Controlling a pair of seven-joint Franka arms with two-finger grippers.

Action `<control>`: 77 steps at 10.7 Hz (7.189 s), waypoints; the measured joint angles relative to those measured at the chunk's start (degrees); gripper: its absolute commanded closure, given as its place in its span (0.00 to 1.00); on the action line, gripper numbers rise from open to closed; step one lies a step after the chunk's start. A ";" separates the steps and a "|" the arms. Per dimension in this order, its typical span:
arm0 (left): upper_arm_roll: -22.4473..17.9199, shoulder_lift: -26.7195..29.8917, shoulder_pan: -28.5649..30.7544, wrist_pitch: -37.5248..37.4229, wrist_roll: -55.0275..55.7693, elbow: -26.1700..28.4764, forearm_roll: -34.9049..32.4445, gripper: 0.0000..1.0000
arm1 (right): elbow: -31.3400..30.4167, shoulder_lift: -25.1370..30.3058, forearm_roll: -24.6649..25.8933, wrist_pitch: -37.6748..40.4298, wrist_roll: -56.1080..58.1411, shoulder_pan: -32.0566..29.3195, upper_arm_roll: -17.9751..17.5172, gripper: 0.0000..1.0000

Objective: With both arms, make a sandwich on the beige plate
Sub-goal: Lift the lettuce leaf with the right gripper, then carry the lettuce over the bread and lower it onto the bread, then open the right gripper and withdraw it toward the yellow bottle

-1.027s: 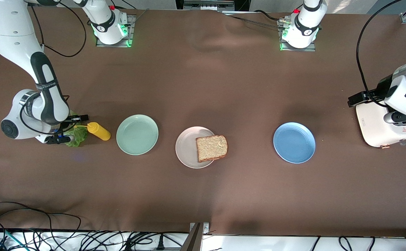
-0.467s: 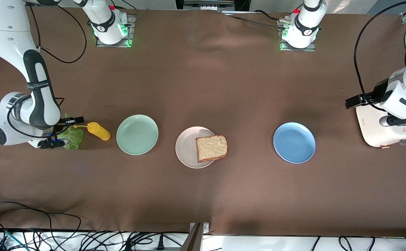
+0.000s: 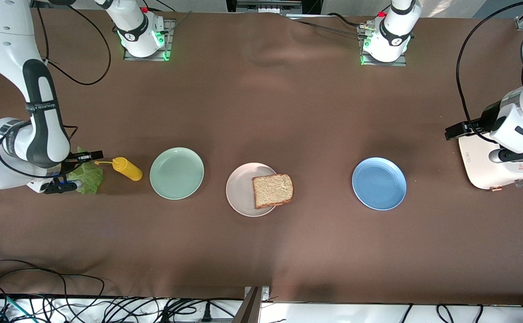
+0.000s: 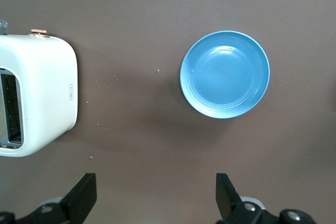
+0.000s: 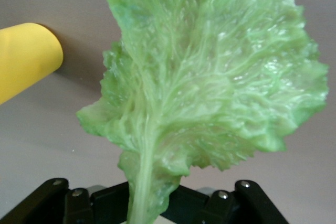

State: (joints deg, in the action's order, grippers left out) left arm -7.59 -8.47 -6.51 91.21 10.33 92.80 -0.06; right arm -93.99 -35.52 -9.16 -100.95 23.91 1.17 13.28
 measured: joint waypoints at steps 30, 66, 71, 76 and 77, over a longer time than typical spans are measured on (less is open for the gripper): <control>-0.34 -0.38 1.95 0.00 0.00 -0.01 0.00 0.00 | 17.66 5.59 -2.15 8.75 -34.22 22.90 -4.39 1.00; -0.06 -0.34 5.14 -1.15 -0.34 -0.11 -0.09 0.00 | 18.65 2.82 -7.75 -2.59 -43.26 41.53 16.52 0.00; -0.10 -0.34 5.17 -2.08 -0.33 -0.09 -0.09 0.00 | 18.65 5.51 -7.67 8.42 -21.80 41.37 24.09 0.00; 0.01 -0.34 5.16 -2.13 -0.33 -0.13 -1.72 0.00 | 18.59 7.17 -3.81 19.79 -14.63 48.27 32.83 0.00; 0.03 -0.33 5.16 -2.11 -0.33 -0.17 -2.04 0.00 | 18.56 7.84 -3.45 21.05 -13.81 49.46 34.23 0.00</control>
State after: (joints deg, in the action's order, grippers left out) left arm -7.57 -8.80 -1.34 89.10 10.00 92.63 -2.10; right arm -75.42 -27.69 -12.61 -79.90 10.09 50.63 47.51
